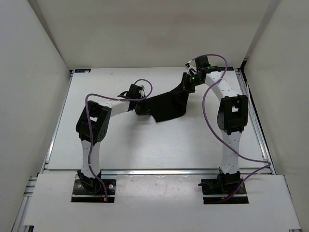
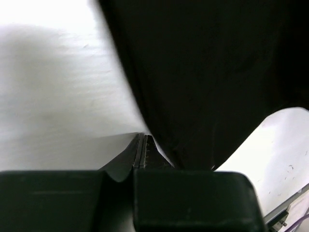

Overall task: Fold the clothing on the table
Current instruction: Fold the skirt

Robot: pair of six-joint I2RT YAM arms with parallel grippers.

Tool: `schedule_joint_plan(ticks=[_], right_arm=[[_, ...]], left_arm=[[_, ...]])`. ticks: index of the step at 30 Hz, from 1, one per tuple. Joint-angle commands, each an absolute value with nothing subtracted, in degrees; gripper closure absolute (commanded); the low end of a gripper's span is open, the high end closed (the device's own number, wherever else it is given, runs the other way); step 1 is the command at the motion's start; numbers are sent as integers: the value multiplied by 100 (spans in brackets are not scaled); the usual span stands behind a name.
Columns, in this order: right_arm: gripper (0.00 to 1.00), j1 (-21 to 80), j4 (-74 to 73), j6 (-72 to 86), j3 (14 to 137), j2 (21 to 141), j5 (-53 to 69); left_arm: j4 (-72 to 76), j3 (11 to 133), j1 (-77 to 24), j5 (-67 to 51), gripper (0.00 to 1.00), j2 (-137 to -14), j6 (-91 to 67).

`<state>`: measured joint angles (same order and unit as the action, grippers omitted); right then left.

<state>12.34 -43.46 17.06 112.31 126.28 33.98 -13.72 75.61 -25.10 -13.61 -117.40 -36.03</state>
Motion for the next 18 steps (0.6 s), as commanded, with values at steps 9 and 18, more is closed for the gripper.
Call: schedule_joint_plan(ticks=[9, 18], right_arm=[[100, 1784, -3982, 1810, 11338, 12665, 4192], [100, 1969, -3780, 1968, 11259, 12937, 4491]], left_arm=[[-1678, 8094, -2742, -1362, 98, -12208, -3612], [-1653, 8138, -2733, -1459, 99, -12279, -3612]])
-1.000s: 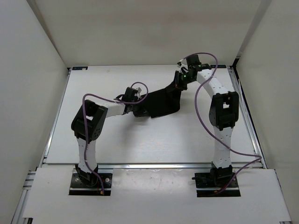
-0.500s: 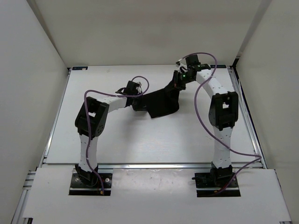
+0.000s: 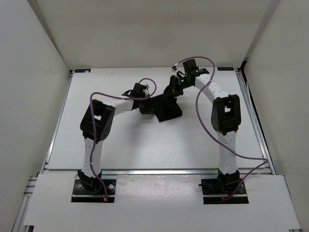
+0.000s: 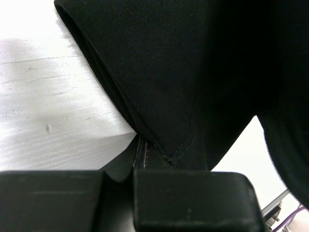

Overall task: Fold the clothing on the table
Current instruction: Fold the skirt

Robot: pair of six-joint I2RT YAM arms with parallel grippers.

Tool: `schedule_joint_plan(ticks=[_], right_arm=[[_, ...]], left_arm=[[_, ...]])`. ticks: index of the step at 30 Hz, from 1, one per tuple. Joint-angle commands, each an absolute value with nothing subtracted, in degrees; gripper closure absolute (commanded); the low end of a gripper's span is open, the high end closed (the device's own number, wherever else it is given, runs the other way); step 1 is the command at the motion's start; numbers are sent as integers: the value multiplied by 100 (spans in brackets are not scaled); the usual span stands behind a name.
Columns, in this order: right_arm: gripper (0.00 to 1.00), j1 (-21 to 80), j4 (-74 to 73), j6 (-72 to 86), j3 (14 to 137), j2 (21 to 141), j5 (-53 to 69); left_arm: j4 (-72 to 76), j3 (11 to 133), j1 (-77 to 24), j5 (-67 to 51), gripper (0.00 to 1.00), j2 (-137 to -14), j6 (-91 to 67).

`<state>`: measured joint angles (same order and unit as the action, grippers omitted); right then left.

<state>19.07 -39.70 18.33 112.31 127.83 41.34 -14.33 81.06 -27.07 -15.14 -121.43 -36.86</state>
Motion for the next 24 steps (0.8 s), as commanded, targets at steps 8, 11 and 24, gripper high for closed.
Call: schedule_joint_plan(ticks=[8, 11, 24], right_arm=[[72, 2039, -3639, 2074, 11144, 13333, 4947], [64, 2031, -3525, 2144, 11101, 13088, 5264], [72, 1160, -3331, 2338, 10933, 12489, 5221]], left_arm=[[-1608, 8034, -2637, -1547, 99, -12252, -3656], [-1599, 8033, -2541, -1573, 99, -12200, -3665], [-1960, 7883, -1846, -1160, 99, -11348, -3349]])
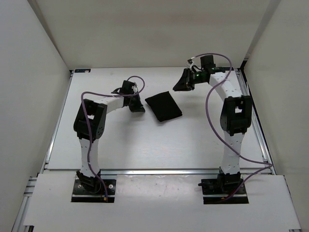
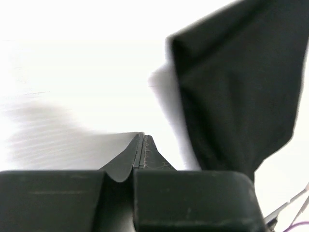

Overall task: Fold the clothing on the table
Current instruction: Fold the skirt

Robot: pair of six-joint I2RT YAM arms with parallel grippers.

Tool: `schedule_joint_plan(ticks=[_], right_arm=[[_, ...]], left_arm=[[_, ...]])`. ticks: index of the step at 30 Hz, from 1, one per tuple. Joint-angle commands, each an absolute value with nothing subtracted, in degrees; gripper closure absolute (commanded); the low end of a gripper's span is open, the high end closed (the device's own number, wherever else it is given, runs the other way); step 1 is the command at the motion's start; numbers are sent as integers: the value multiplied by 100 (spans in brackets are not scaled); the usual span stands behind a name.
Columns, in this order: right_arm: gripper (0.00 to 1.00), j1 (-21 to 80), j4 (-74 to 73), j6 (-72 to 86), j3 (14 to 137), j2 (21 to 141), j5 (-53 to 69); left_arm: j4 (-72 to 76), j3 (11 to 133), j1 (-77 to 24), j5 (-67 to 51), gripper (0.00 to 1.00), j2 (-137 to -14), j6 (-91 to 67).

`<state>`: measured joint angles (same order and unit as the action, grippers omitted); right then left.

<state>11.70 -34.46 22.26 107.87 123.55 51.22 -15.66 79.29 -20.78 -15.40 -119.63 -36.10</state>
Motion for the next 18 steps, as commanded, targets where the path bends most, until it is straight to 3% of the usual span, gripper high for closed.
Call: schedule_joint_plan(ticks=[1, 5, 13, 18], right_arm=[[74, 1160, -3348, 2364, 11055, 12655, 5212], [77, 1292, -3156, 2557, 11013, 13174, 5352], [81, 1222, -3146, 2821, 10592, 13755, 5265], [80, 1178, -3173, 2830, 10468, 13720, 5212]], left_arm=[[-1986, 7945, -1741, -1221, 99, -11260, -3366], [-2013, 8287, -1600, -1703, 98, -10934, -3436], [-942, 8807, -2170, -3188, 98, -11389, -4507], [-649, 8500, -2452, -3025, 99, -11768, -4642]])
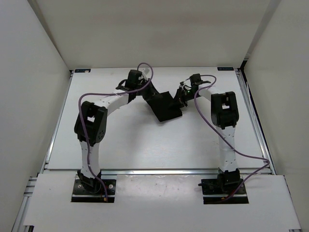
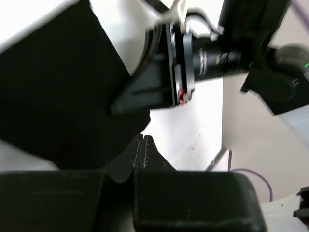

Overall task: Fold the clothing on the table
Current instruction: Fold the skirt

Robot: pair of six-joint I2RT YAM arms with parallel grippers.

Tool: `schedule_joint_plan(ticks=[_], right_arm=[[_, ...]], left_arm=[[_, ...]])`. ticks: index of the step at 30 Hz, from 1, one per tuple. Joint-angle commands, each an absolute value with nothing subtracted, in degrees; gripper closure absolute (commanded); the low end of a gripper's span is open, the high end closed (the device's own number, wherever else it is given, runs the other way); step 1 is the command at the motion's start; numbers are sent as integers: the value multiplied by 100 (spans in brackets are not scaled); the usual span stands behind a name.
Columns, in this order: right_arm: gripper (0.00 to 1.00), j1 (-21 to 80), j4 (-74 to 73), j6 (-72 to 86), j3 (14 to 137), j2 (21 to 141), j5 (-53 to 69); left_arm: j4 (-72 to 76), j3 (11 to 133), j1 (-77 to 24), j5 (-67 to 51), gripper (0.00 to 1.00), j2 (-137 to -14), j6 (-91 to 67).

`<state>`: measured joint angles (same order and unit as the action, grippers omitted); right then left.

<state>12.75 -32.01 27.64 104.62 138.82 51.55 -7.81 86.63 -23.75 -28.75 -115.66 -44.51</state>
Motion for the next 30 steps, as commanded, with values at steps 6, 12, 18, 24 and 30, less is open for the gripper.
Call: schedule_joint_plan(ticks=[6, 12, 18, 24, 30], right_arm=[[81, 985, -3243, 2786, 10380, 13447, 5072], [80, 677, -3243, 2804, 10371, 13026, 5211], [73, 317, -3225, 2699, 10135, 12043, 5327], [58, 88, -4006, 1952, 9555, 11304, 4396], [56, -184, -3735, 1943, 8404, 10592, 3789]], left_arm=[[-932, 7657, -2452, -2268, 100, -12041, -4324], [-1081, 7725, -2479, -1951, 99, -12269, -4148], [-756, 8129, -2303, -2566, 98, -11875, -4430], [-1449, 7991, -1671, -2383, 87, -10777, -3860], [-2397, 6717, -1327, -1654, 58, -9625, -2806]])
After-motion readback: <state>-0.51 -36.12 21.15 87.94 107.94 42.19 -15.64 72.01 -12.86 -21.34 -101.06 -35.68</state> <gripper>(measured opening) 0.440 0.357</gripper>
